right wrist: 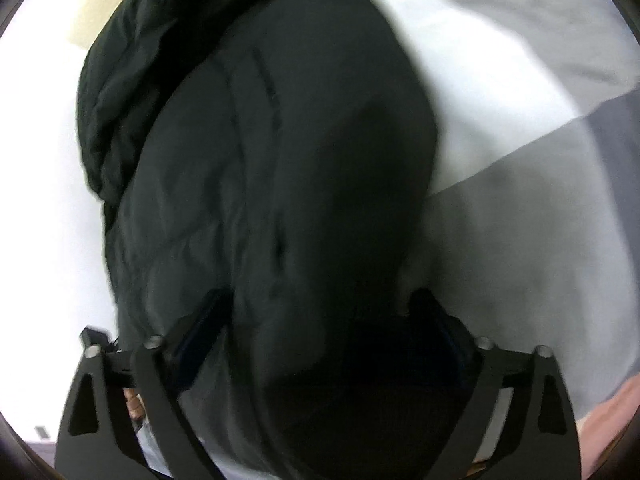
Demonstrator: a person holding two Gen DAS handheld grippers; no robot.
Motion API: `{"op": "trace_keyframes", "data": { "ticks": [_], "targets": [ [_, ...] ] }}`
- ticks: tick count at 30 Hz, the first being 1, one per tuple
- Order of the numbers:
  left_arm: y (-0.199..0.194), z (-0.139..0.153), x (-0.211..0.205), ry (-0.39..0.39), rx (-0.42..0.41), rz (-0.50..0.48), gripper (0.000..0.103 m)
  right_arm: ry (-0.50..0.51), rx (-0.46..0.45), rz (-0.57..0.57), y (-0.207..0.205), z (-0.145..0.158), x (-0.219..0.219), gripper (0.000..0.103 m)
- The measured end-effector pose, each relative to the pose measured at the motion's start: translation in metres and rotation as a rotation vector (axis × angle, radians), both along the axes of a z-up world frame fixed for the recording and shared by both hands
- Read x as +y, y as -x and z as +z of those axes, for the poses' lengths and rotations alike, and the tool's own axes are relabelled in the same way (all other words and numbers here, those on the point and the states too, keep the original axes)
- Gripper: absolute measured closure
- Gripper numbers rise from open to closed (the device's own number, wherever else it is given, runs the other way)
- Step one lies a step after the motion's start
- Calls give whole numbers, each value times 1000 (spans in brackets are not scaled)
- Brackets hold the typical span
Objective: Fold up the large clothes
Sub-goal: 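Close the right tool on the hem while the left tool grips the hem too, then lift the gripped hem with both tools and fold it toward the collar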
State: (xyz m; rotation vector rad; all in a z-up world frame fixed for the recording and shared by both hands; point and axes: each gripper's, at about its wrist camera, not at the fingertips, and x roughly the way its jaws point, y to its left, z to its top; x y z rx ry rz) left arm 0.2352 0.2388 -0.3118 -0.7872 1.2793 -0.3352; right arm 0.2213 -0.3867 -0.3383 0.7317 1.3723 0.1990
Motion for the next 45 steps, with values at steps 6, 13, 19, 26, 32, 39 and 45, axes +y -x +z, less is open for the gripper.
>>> {"op": "trace_keyframes", "data": {
  "ticks": [6, 13, 19, 26, 32, 39, 45],
  "targets": [
    [-1, 20, -23, 96, -67, -80, 56, -58, -135, 53, 2, 25, 14, 58],
    [13, 47, -18, 93, -120, -46, 89, -133, -279, 3, 12, 57, -1, 83],
    [32, 76, -14, 108, -183, -32, 95, -148, -386, -13, 21, 92, -21, 88],
    [68, 114, -10, 130, -260, 7, 96, -148, -467, -15, 45, 130, -30, 90],
    [112, 155, -4, 153, -318, 51, 96, -182, -545, -6, 82, 173, -46, 91],
    [168, 209, -4, 131, -410, 18, 96, -223, -664, 23, 143, 215, -48, 92],
    [224, 249, 4, 122, -457, 18, 96, -268, -737, 40, 195, 243, -58, 92]
  ]
}}
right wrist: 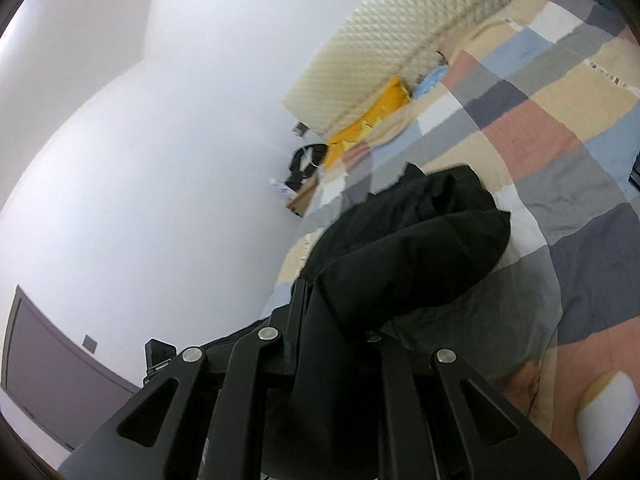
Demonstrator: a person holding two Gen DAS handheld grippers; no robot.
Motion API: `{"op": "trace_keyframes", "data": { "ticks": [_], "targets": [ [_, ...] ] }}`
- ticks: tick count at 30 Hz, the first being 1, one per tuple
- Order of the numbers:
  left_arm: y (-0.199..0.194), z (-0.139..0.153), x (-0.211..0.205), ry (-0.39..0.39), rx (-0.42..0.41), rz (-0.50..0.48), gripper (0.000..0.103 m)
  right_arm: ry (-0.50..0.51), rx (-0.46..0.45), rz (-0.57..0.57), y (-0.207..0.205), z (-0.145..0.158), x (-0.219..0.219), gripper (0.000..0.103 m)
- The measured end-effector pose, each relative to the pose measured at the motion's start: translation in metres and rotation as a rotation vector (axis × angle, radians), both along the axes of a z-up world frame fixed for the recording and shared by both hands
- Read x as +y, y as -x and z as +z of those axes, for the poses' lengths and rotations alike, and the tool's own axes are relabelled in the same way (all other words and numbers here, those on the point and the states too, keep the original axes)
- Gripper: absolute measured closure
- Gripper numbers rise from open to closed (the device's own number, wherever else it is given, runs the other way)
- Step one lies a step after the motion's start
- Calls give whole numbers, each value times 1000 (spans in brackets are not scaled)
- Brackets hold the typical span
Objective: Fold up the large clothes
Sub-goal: 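Lift the gripped hem with both tools and fold it toward the collar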
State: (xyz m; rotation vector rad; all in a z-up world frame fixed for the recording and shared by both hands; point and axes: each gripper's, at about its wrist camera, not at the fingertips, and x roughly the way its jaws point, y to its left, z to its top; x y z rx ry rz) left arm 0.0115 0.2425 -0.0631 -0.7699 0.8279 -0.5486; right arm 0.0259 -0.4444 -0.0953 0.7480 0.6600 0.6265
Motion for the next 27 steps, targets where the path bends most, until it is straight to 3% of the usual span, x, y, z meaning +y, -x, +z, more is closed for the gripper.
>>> {"op": "trace_keyframes", "data": {
  "ticks": [6, 12, 16, 19, 22, 27],
  "targets": [
    [54, 32, -13, -7, -86, -27, 96, -54, -64, -19, 43, 20, -23, 92],
    [71, 56, -18, -46, -135, -33, 96, -60, -83, -31, 55, 35, -30, 92],
    [50, 61, -20, -58, -133, -14, 96, -64, -39, -49, 31, 34, -32, 92],
    [23, 73, -28, -152, -170, 9, 96, -63, -10, -66, 10, 35, -36, 92],
    [-16, 79, -31, -154, -158, 35, 96, -60, 24, -102, -25, 37, -36, 92],
    [-75, 89, -38, -252, -151, 74, 95, -31, 58, -148, -79, 43, -30, 92]
  ]
}}
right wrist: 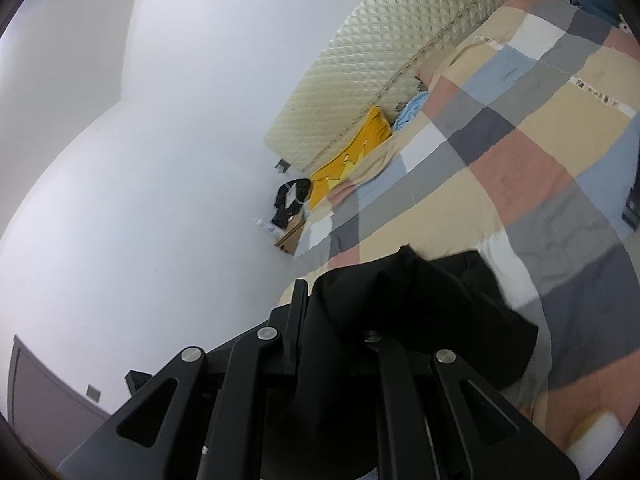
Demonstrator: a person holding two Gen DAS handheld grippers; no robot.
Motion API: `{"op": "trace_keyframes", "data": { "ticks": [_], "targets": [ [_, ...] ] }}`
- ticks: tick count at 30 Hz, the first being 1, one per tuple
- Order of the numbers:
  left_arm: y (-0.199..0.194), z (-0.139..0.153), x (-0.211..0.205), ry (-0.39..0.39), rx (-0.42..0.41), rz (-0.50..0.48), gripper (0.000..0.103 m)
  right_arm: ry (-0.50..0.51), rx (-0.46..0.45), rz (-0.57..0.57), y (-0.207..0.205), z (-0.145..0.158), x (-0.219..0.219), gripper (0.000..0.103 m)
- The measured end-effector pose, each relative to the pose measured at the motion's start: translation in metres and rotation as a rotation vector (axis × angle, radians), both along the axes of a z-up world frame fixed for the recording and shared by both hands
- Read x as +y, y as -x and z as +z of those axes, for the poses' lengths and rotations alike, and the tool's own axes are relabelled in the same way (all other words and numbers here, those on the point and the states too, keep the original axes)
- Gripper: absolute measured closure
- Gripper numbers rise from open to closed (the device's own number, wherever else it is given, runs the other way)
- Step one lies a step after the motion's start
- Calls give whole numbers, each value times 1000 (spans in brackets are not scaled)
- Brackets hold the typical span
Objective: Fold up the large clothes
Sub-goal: 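Lift the gripped hem with both tools and fold it toward the collar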
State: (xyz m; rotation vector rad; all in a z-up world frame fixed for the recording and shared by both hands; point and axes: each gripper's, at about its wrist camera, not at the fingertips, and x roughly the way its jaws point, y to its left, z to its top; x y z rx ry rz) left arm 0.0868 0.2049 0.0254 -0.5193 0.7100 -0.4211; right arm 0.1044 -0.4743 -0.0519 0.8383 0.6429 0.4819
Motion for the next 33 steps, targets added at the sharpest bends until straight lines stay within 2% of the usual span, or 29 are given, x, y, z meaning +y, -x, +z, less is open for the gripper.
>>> {"op": "trace_keyframes", "data": {
  "ticks": [3, 7, 10, 19, 22, 26, 29, 33],
  "targets": [
    [-27, 0, -9, -64, 15, 39, 95, -28, 91, -73, -23, -3, 3, 92],
    [-57, -6, -16, -129, 25, 59, 95, 18, 161, -112, -58, -6, 8, 91],
    [-84, -19, -21, -157, 71, 76, 95, 56, 217, -137, -86, -18, 11, 91],
    [-156, -75, -41, -273, 193, 137, 95, 166, 343, -181, -144, -77, 15, 91],
    [-180, -99, -50, -305, 224, 154, 94, 186, 402, -214, -159, -109, 12, 91],
    [-205, -130, -56, -328, 276, 183, 94, 211, 431, -237, -173, -140, 13, 90],
    [-224, -151, -56, -324, 321, 193, 94, 275, 438, -250, -184, -151, 13, 88],
    [-248, -177, -57, -321, 361, 201, 94, 288, 454, -244, -200, -167, 11, 88]
  ]
}}
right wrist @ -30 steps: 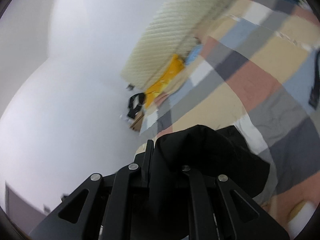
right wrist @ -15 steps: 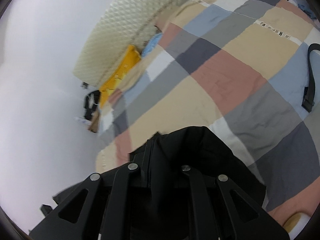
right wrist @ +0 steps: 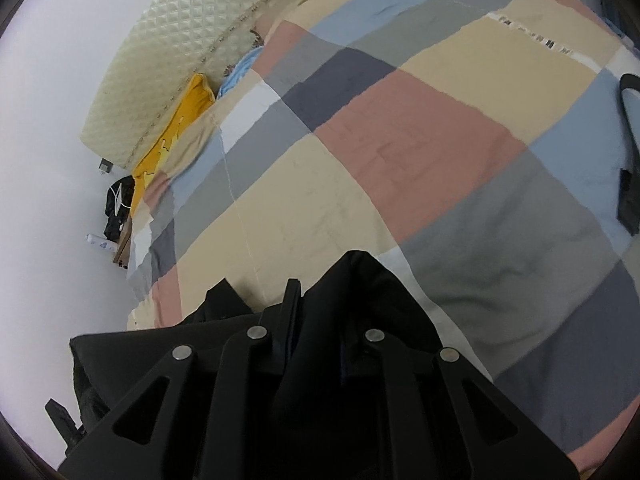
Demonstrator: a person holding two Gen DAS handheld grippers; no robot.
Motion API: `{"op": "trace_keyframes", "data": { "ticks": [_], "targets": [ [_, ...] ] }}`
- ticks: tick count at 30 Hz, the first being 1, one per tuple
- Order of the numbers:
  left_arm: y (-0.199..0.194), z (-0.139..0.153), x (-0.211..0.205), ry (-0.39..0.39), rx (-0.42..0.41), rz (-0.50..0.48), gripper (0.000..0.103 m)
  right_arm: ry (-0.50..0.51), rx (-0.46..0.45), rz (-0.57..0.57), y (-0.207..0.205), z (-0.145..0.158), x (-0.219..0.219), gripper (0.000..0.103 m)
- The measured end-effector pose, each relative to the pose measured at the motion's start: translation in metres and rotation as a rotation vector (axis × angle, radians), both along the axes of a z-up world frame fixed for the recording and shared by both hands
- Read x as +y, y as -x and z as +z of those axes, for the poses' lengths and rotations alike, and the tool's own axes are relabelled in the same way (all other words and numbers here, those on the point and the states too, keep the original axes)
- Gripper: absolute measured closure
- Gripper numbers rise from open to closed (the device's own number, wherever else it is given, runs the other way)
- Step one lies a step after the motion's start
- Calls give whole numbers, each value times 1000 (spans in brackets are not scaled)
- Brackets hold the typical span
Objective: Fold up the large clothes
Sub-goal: 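Lift the gripped hem with both tools and fold it toward the collar, then lay the hem onto the jacket and open both tools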
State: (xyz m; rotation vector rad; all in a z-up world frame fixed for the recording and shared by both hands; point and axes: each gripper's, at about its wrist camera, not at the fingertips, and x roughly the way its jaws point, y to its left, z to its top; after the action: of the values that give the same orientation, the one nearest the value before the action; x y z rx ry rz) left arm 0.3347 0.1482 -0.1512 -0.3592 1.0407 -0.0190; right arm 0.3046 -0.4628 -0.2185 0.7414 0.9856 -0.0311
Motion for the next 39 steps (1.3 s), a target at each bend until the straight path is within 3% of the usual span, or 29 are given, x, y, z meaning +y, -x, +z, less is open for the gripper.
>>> {"op": "trace_keyframes", "data": {
  "ticks": [5, 11, 17, 20, 21, 22, 23, 25, 29, 31, 32, 33, 35, 39],
  "targets": [
    [-28, -28, -5, 7, 42, 15, 94, 39, 11, 22, -19, -20, 11, 88],
    [-35, -50, -22, -33, 10, -7, 94, -2, 18, 30, -30, -52, 13, 89],
    [-25, -41, -13, 19, -15, -11, 94, -32, 11, 22, -22, -49, 11, 86],
    [-3, -21, -12, -5, -98, -42, 93, 25, 12, 42, -12, -34, 14, 82],
    [8, -12, -12, -10, -124, -55, 93, 40, 6, 45, -8, -28, 14, 79],
    [13, -7, -11, -5, -135, -60, 93, 47, -8, 43, -3, -21, 12, 68],
    [22, 1, -8, 5, -149, -66, 91, 48, -23, 38, 1, -13, 11, 46],
    [35, 13, -4, 14, -159, -72, 88, 65, -60, 15, 13, 4, 4, 18],
    [63, 44, 0, -79, -184, -58, 76, 136, -147, 9, 36, 48, -2, 18],
    [84, 64, -3, -190, -261, -36, 54, 197, -189, 38, 47, 69, 5, 18],
    [93, 74, -5, -245, -312, -26, 33, 223, -206, 51, 52, 77, 9, 18],
    [105, 84, -7, -293, -376, -29, 26, 253, -231, 73, 59, 87, 16, 18],
    [117, 96, -9, -318, -426, -39, 26, 271, -263, 112, 66, 97, 29, 18],
    [126, 101, -23, -218, -429, -95, 26, 282, -323, 188, 78, 105, 63, 18]
  ]
}}
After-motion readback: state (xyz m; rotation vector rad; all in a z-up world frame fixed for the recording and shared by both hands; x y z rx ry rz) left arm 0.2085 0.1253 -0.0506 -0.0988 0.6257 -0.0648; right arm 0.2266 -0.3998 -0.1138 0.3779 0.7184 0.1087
